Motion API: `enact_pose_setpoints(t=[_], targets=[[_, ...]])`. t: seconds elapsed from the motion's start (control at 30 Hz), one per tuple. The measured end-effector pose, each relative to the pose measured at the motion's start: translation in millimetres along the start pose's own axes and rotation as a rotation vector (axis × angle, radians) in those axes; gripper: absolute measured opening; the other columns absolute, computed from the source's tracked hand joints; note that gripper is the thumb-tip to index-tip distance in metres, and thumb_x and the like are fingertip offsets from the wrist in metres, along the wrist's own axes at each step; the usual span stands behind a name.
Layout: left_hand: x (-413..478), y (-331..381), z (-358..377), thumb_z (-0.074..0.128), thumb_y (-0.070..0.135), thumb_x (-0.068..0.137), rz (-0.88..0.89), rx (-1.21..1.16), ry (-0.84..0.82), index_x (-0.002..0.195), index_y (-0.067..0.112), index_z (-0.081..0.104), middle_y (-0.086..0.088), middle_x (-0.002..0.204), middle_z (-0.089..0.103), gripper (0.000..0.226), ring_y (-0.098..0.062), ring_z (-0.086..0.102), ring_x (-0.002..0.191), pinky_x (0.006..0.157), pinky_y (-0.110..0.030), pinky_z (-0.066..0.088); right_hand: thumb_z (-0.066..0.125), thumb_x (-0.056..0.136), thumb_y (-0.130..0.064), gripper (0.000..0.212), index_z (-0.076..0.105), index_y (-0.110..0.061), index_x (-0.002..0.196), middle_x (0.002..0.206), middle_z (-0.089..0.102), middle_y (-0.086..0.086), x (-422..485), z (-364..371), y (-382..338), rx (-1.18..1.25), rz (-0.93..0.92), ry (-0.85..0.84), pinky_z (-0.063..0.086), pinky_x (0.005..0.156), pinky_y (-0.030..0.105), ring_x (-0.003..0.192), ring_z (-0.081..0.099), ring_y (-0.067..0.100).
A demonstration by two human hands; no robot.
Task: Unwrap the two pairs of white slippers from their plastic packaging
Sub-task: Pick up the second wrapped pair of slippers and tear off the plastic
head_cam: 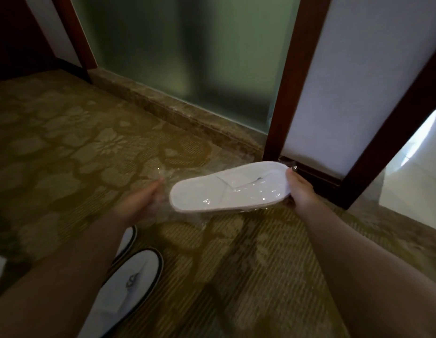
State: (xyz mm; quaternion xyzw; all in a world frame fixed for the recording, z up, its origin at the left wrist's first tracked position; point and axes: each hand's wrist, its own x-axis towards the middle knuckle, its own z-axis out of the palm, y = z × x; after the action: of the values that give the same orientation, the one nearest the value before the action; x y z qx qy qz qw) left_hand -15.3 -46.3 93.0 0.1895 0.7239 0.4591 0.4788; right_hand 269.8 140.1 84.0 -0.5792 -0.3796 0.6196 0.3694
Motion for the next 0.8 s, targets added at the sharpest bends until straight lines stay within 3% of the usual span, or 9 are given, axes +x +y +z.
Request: enact_pose_setpoints(t=[0.1,0.17,0.27,0.37,0.5,0.6,0.73,0.8], targets=[[3,0,-2,0.055,0.029,0.091,-0.031,0.024,0.044,0.073,0.014,0.059,0.002,0.048,0.057,0.023,-0.009,0.048,0.039,0.036,-0.012,0.037,0.054,0.091,-0.041,0.016,0.059,-0.027,0.096,0.08,0.06,0.0,-1,0,0,-0.064,-0.01,-0.024,0.051,0.063,0.034,0.067,0.057,0.018],[6,2,-5,0.055,0.02,0.091,-0.008,0.006,0.068,0.074,0.011,0.059,-0.004,0.052,0.058,0.02,-0.014,0.05,0.044,0.044,-0.021,0.04,0.054,0.09,-0.042,0.022,0.062,-0.022,0.093,0.08,0.062,0.001,0,-1,-1,-0.065,-0.019,-0.02,0.054,0.076,0.041,0.074,0.061,0.023],[6,0,-13,0.06,0.016,0.088,0.023,0.018,0.141,0.069,0.011,0.059,-0.002,0.049,0.059,0.02,-0.017,0.049,0.051,0.052,-0.028,0.04,0.055,0.089,-0.045,0.038,0.063,-0.014,0.11,0.086,0.064,0.005,1,-2,-3,-0.06,-0.025,0.037,0.052,0.083,0.044,0.084,0.061,0.028],[5,-1,-15,0.063,0.017,0.087,0.026,0.069,0.189,0.063,0.012,0.058,0.001,0.043,0.056,0.024,-0.013,0.05,0.039,0.041,-0.018,0.041,0.056,0.088,-0.044,0.046,0.062,-0.007,0.113,0.094,0.062,0.009,0,1,-5,-0.039,-0.057,0.115,0.049,0.074,0.035,0.078,0.059,0.026],[-2,0,-22,0.061,0.014,0.087,0.08,0.122,0.365,0.056,0.01,0.052,0.001,0.036,0.048,0.032,-0.004,0.04,0.022,0.028,-0.008,0.03,0.055,0.089,-0.041,0.046,0.063,-0.003,0.113,0.093,0.06,0.009,-1,3,-10,0.038,-0.085,0.249,0.049,0.08,0.036,0.084,0.058,0.026],[-6,-8,-29,0.06,0.01,0.088,0.135,0.182,0.448,0.053,0.006,0.049,0.002,0.024,0.043,0.037,-0.002,0.037,0.017,0.025,-0.007,0.026,0.052,0.091,-0.04,0.048,0.062,0.001,0.114,0.106,0.064,0.018,0,-6,-11,0.06,-0.084,0.333,0.05,0.09,0.044,0.097,0.062,0.035],[-8,-11,-36,0.062,0.01,0.086,0.177,0.175,0.573,0.053,0.009,0.05,0.006,0.024,0.047,0.036,-0.009,0.049,0.03,0.035,-0.013,0.037,0.048,0.095,-0.038,0.049,0.059,0.002,0.12,0.123,0.062,0.02,2,-17,-9,0.102,-0.068,0.452,0.04,0.08,0.03,0.112,0.058,0.035],[-6,-10,-39,0.063,0.013,0.085,0.186,0.117,0.642,0.055,0.011,0.049,0.0,0.033,0.049,0.033,-0.011,0.049,0.036,0.041,-0.018,0.04,0.045,0.095,-0.041,0.054,0.051,0.0,0.129,0.132,0.057,0.018,1,-19,-10,0.131,-0.01,0.502,0.041,0.09,0.032,0.119,0.054,0.035]])
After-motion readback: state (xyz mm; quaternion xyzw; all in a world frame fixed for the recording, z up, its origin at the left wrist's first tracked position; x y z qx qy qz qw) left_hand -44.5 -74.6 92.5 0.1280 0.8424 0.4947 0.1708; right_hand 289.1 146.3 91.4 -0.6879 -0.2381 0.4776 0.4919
